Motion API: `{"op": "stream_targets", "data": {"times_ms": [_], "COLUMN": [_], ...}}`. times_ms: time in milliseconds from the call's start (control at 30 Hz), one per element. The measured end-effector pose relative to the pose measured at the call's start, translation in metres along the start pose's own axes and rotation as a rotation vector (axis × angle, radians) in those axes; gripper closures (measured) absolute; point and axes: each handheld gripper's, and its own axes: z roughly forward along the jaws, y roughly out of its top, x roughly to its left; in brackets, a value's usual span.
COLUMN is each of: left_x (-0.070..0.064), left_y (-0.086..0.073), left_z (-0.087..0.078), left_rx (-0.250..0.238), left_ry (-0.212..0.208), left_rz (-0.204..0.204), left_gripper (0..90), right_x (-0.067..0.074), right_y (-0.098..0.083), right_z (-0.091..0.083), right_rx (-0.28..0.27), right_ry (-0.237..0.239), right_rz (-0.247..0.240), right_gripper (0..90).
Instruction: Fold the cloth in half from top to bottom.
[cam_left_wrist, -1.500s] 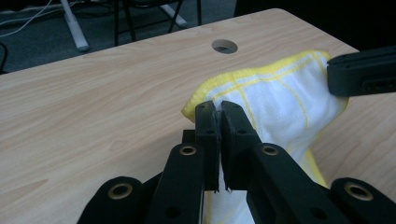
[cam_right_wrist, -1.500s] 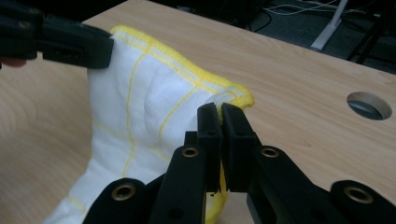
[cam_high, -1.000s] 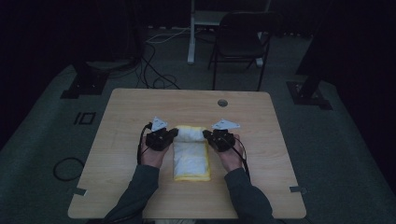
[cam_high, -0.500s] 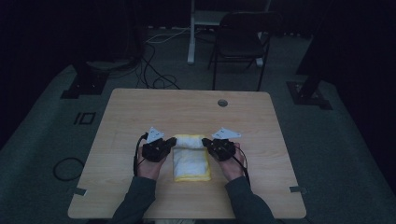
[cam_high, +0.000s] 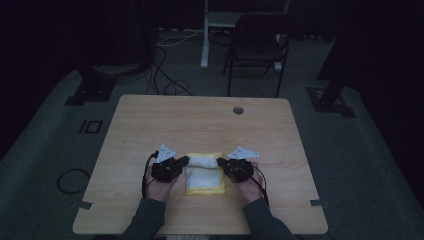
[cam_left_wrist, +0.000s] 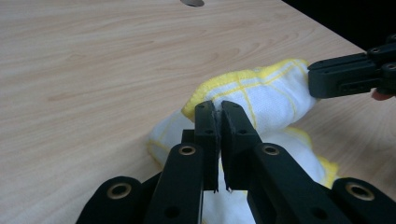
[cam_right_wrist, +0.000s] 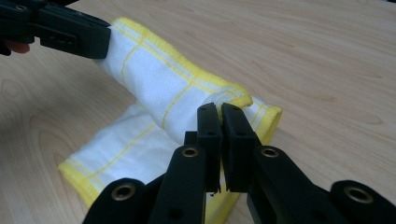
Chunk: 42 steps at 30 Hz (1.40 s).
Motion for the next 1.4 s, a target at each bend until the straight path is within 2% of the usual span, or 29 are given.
{"op": "stream_targets", "data": {"times_ms": [233,500,600,667,733,767,833,933,1000,1167,1400], "left_x": [-0.006,-0.007,-0.005,-0.001,-0.001,0.006,0.009,0.016,0.019,0.016,0.006], "left_y": [-0.013,-0.03,-0.034,-0.033,-0.033,-0.024,-0.018,-0.012,-0.011,-0.017,-0.023], "left_z": [-0.001,0.0,0.0,-0.003,-0.003,-0.006,-0.005,0.001,0.007,0.015,0.015], "left_rx": [0.018,0.054,0.054,0.036,0.036,0.024,0.02,0.031,0.059,0.103,0.115], "left_ry": [-0.005,-0.01,0.004,0.012,0.012,0.016,0.025,0.033,0.025,0.016,-0.007], "left_rz": [-0.003,-0.034,-0.052,-0.074,-0.074,-0.088,-0.083,-0.092,-0.096,-0.074,-0.05], "left_gripper": [86.6,85.4,81.6,76.4,75.4,74.6,74.4,74.4,74.3,74.0,73.3], "right_x": [0.004,0.008,0.009,0.01,0.011,0.011,0.012,0.012,0.011,0.009,0.008], "right_y": [-0.009,-0.019,-0.023,-0.025,-0.025,-0.026,-0.027,-0.028,-0.028,-0.028,-0.029], "right_z": [-0.001,0.001,0.003,0.004,0.004,0.005,0.005,0.005,0.005,0.003,0.0], "right_rx": [0.013,0.039,0.054,0.057,0.059,0.062,0.064,0.063,0.061,0.051,0.053], "right_ry": [0.008,0.019,0.025,0.029,0.03,0.03,0.03,0.029,0.028,0.017,0.01], "right_rz": [0.005,0.0,0.003,0.006,0.006,0.001,0.004,0.005,0.004,0.004,0.004], "right_gripper": [87.4,87.4,87.4,87.4,87.4,87.4,87.4,87.3,87.3,87.2,87.0]}}
